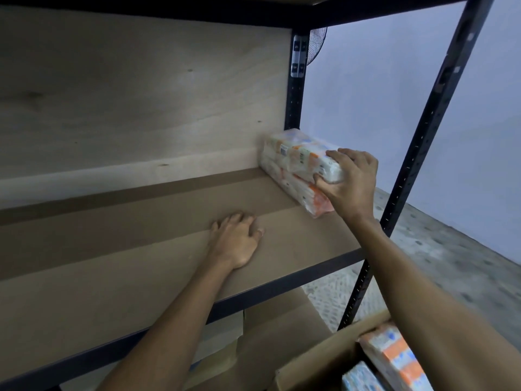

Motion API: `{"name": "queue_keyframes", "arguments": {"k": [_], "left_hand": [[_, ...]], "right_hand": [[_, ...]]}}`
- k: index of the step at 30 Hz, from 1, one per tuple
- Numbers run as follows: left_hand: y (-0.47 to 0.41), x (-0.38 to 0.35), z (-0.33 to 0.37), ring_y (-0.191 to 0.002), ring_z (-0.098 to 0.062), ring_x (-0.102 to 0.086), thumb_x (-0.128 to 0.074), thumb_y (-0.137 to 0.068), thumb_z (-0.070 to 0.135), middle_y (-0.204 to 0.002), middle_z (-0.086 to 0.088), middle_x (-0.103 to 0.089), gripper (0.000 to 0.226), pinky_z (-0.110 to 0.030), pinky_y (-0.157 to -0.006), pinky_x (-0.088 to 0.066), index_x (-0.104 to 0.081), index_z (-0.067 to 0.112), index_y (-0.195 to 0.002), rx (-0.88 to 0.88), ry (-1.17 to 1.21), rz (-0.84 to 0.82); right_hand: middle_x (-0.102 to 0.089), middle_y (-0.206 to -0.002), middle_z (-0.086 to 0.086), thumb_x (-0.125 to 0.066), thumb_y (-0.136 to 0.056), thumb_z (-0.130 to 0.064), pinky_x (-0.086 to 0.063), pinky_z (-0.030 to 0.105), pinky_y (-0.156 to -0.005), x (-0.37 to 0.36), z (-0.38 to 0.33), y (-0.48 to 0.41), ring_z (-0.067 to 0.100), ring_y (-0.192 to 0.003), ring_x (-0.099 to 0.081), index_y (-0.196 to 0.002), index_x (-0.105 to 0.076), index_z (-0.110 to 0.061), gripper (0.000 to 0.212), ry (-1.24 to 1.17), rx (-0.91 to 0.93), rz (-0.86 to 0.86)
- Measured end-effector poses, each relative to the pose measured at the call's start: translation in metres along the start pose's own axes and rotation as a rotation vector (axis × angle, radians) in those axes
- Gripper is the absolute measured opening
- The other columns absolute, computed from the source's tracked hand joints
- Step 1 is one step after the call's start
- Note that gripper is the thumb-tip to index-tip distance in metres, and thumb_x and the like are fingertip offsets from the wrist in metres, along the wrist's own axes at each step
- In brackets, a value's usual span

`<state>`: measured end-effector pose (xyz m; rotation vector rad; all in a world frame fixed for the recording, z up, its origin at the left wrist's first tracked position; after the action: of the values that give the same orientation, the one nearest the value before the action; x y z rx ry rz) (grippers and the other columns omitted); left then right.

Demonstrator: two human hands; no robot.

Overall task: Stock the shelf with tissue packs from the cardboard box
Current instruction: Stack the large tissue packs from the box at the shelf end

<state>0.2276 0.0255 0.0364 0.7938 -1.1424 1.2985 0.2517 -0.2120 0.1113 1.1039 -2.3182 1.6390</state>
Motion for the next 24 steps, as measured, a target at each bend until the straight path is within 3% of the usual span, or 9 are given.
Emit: {"name": "queue_keyframes", "arguments": {"k": [6,9,14,24], "left_hand": [[-0.004,-0.004,-0.002,-0.143,-0.02,-0.023,-0.032,-0.097,0.053,-0.156,0.001,-0.029,0.053,-0.043,-0.117,-0.014,-0.035,0.031,-0.145,0.0,-0.012,0.018],[-0.003,-0.002,-0.001,-0.143,-0.019,-0.023,-0.032,-0.097,0.052,-0.156,0.001,-0.028,0.052,-0.042,-0.116,-0.013,-0.035,0.031,-0.145,-0.002,-0.014,0.027],[-0.002,-0.003,0.0,-0.143,-0.019,-0.022,-0.032,-0.097,0.052,-0.156,0.002,-0.028,0.052,-0.043,-0.116,-0.013,-0.035,0.031,-0.145,0.005,-0.018,0.028],[-0.004,-0.006,-0.002,-0.144,-0.018,-0.02,-0.033,-0.097,0.052,-0.157,0.003,-0.026,0.052,-0.045,-0.118,-0.011,-0.035,0.032,-0.145,0.017,-0.01,0.032]], "right_hand": [[-0.055,-0.126,0.003,-0.071,-0.069,-0.044,-0.021,0.022,-0.095,-0.018,0.013,-0.003,0.029,-0.122,-0.038,-0.119,-0.062,-0.024,0.055,0.014,0.012,-0.055],[-0.054,-0.129,0.004,-0.072,-0.069,-0.042,-0.026,0.027,-0.098,-0.024,0.011,-0.004,0.03,-0.125,-0.036,-0.12,-0.061,-0.024,0.055,0.021,0.004,-0.065],[-0.05,-0.133,0.004,-0.067,-0.067,-0.048,-0.042,0.049,-0.095,-0.035,0.009,-0.01,0.029,-0.129,-0.031,-0.124,-0.057,-0.027,0.061,0.037,0.0,-0.106],[-0.043,-0.139,0.002,-0.069,-0.071,-0.046,-0.039,0.053,-0.097,-0.049,0.016,-0.017,0.028,-0.134,-0.023,-0.127,-0.053,-0.03,0.061,0.019,-0.03,-0.137]]}}
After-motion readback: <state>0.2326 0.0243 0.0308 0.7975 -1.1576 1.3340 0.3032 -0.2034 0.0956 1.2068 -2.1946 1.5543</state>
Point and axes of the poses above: each hand's wrist, its own y-axis away from the middle knuckle, its own x-axis out of the back of the hand, z = x × y, the point moved 2 cm from there along -y, towards the middle knuckle
